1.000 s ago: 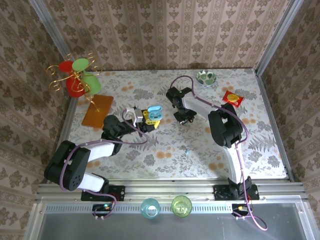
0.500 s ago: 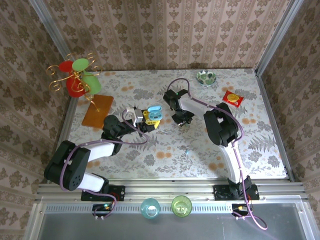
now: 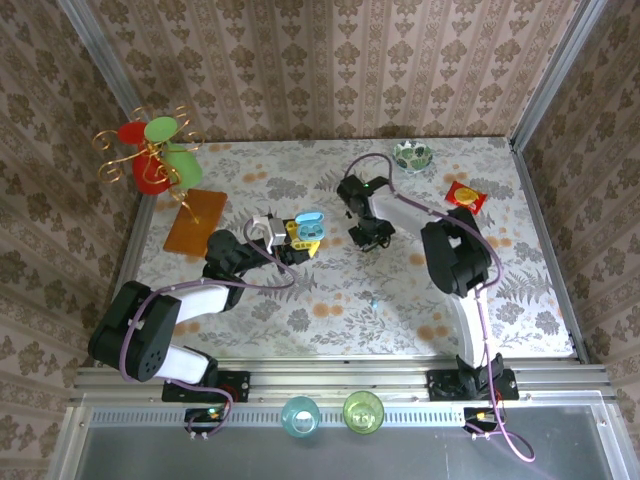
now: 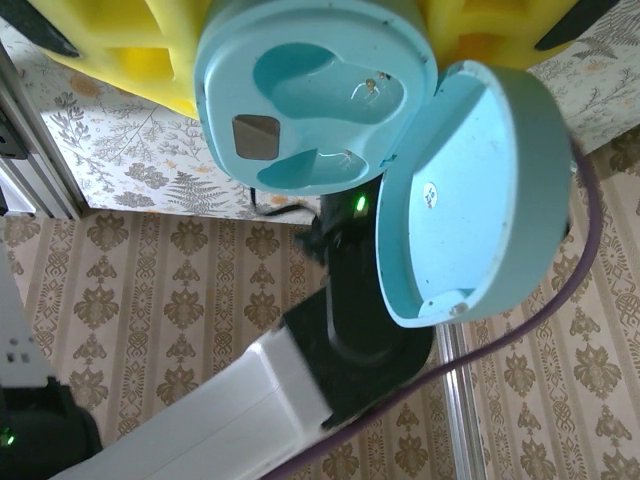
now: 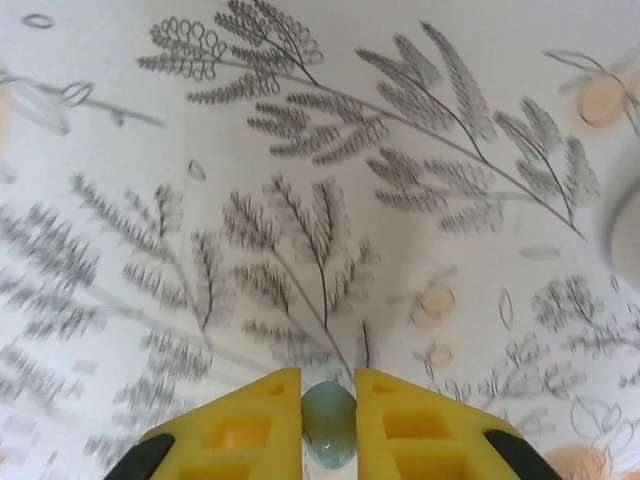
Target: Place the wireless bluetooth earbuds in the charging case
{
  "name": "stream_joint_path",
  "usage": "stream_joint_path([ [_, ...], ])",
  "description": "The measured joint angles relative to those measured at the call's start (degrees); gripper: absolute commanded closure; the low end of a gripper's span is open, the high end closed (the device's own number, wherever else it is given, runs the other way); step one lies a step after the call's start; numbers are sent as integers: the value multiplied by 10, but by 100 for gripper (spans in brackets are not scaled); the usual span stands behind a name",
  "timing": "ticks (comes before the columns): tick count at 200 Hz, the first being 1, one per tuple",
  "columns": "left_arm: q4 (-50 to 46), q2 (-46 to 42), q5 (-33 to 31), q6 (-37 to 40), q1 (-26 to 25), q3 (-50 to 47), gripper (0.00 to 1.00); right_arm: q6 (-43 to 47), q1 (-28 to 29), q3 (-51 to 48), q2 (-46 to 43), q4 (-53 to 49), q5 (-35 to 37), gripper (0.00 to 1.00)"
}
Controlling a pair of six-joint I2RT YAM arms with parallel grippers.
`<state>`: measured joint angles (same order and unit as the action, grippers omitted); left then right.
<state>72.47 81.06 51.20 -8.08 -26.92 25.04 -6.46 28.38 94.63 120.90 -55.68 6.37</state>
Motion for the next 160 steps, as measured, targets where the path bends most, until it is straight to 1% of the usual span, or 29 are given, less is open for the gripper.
stream_joint_path([
  [17, 0, 0, 0, 0, 0, 0, 73, -4, -24, -38, -58, 25, -76, 84],
  [49, 0, 0, 0, 0, 0, 0, 73, -29, -78, -120, -168, 92, -270, 86],
  [64, 0, 0, 0, 0, 0, 0, 73, -46, -98, -157, -198, 132, -353, 87],
  [89, 0, 0, 0, 2, 0, 0, 73, -89, -114, -212, -223, 203, -463, 86],
  [108, 0, 0, 0, 2, 0, 0, 73, -127, -122, -245, -233, 259, -527, 86],
  [127, 0, 0, 0, 2, 0, 0, 73, -164, -126, -265, -244, 310, -575, 86],
  [160, 0, 0, 0, 2, 0, 0, 72, -222, -131, -275, -265, 366, -615, 86],
])
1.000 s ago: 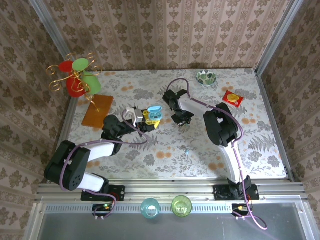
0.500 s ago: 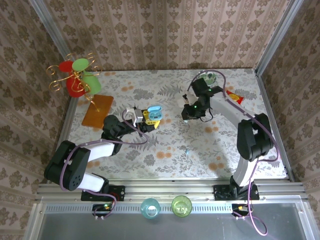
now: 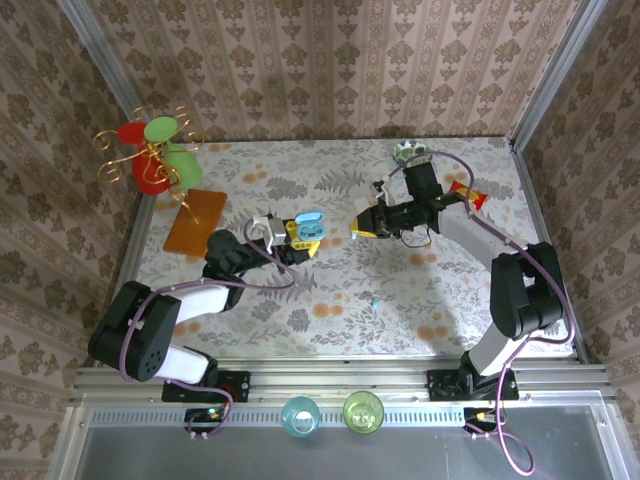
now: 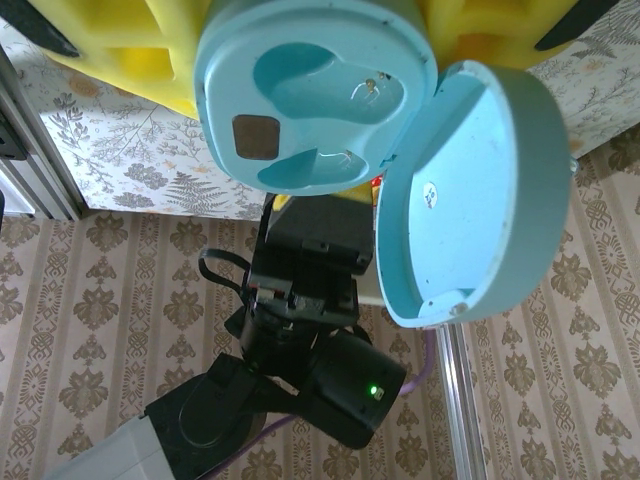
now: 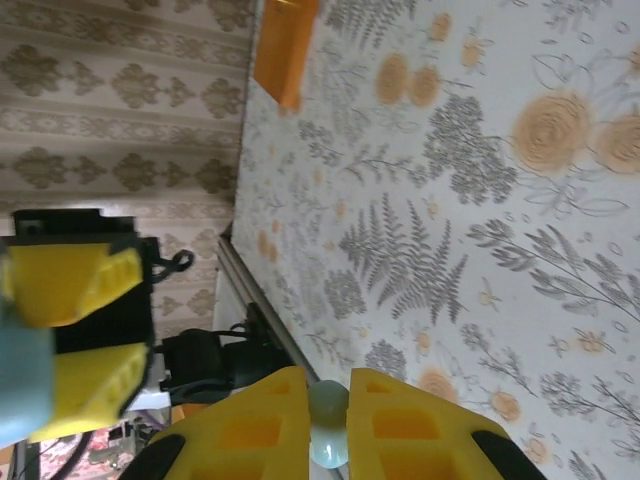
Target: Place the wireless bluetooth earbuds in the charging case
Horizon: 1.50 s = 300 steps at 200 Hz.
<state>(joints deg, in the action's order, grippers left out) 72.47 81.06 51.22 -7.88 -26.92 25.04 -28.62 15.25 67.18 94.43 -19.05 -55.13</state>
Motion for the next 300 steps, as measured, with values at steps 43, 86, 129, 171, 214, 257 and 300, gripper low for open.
stream_joint_path([
  [43, 0, 7, 2, 0, 0, 0, 72, -57, -4, -2, -16, 9, 7, 87],
  [86, 0, 10, 8, 0, 0, 0, 73, -78, -2, -7, -45, 6, 21, 86],
  [129, 0, 29, 17, 0, 0, 1, 73, -69, 27, -1, -83, -6, 24, 86],
  [171, 0, 30, 24, 0, 0, 2, 73, -20, 84, 40, -96, -32, 29, 86],
  [214, 0, 35, 42, 0, 0, 7, 73, 50, 136, 79, -100, -59, 43, 86],
  [257, 0, 35, 57, 0, -4, 13, 73, 95, 150, 104, -94, -84, 70, 86],
  [300, 0, 35, 65, 0, -9, 16, 73, 112, 153, 108, -84, -97, 92, 87],
])
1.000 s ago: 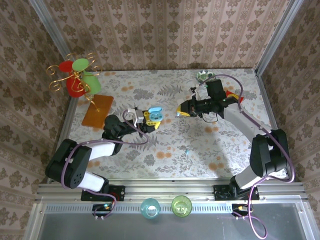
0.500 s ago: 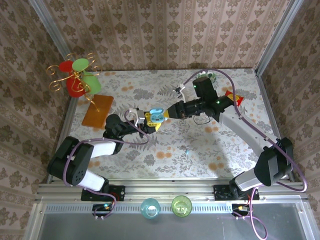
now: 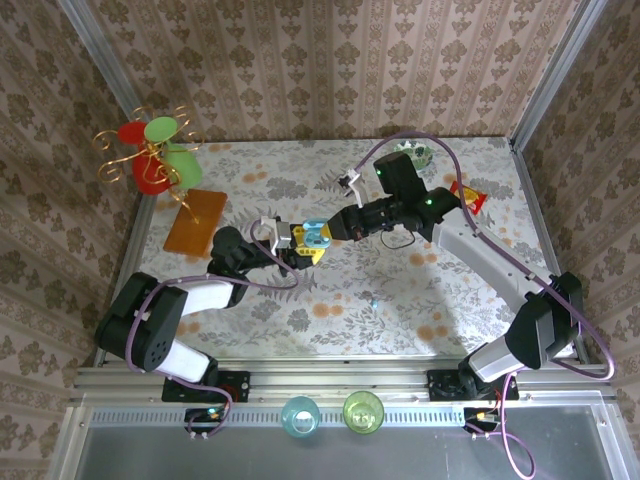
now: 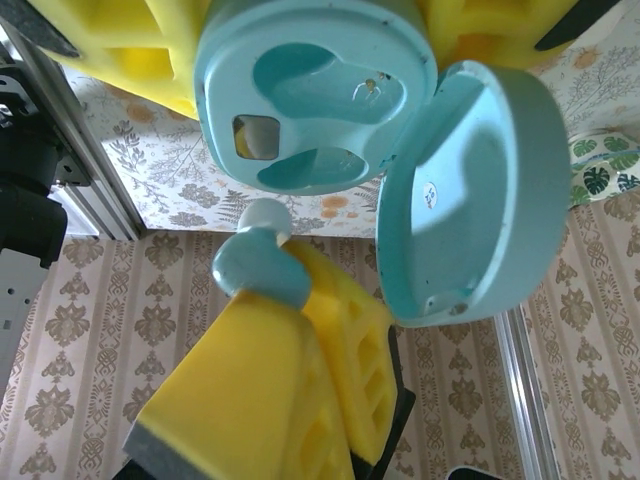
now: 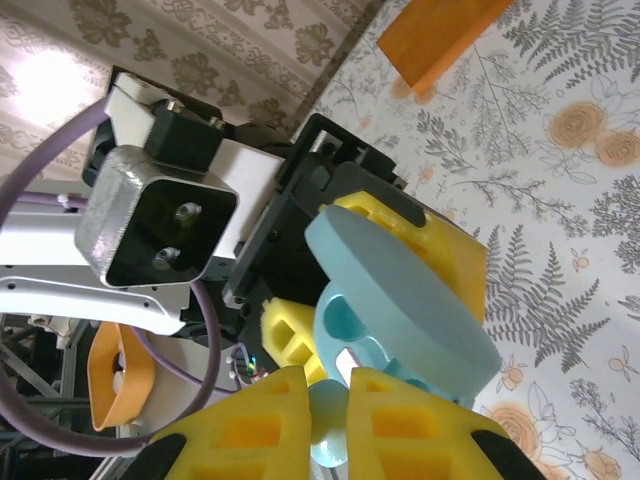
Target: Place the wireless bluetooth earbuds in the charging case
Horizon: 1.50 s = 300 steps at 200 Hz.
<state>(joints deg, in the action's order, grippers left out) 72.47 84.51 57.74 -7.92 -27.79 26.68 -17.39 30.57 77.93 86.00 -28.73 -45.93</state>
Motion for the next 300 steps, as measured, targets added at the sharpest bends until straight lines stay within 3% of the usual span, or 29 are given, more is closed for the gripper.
stream_joint_path([
  [206, -15, 0, -5, -11, -3, 0, 73, 23, 12, 4, 12, -23, 53, 77],
  [300, -17, 0, -12, -11, -3, 0, 73, 7, 16, 17, 10, -39, 96, 51],
])
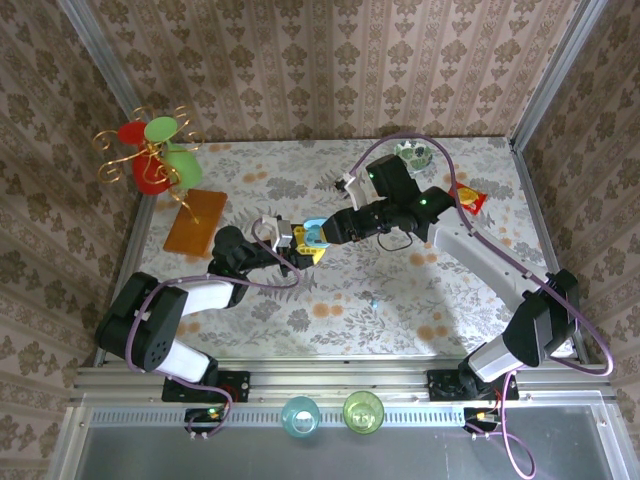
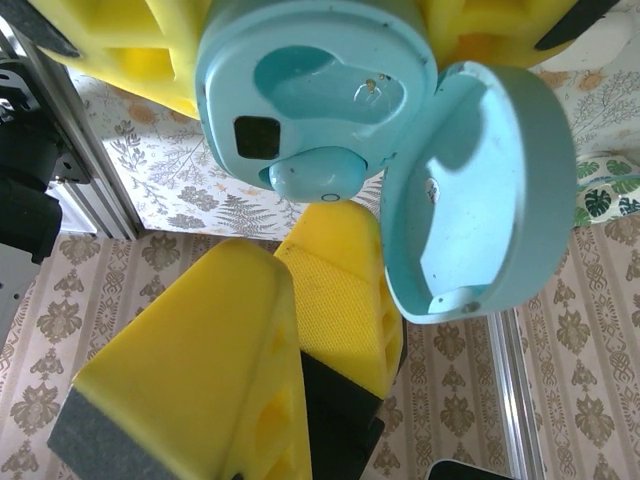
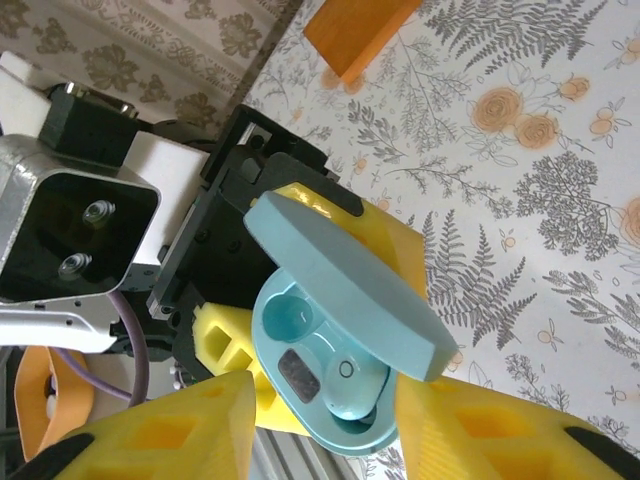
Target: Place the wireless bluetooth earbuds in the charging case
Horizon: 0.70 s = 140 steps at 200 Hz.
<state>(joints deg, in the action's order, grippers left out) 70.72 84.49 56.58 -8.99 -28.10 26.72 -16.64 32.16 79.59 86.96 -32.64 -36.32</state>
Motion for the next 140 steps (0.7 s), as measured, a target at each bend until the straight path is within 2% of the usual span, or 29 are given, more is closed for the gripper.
stream_joint_path([
  [30, 5, 0, 2, 1, 0, 0, 73, 2, -1, -7, -22, -1, 28, 44],
  [55, 6, 0, 2, 7, 1, 0, 73, 2, -2, -43, -79, 12, 47, 39],
  [100, 8, -10, 2, 43, 5, -1, 73, -3, -13, -109, -180, 27, 100, 39],
  [140, 10, -16, 7, 87, 5, -2, 73, -20, -18, -155, -197, 16, 148, 39],
])
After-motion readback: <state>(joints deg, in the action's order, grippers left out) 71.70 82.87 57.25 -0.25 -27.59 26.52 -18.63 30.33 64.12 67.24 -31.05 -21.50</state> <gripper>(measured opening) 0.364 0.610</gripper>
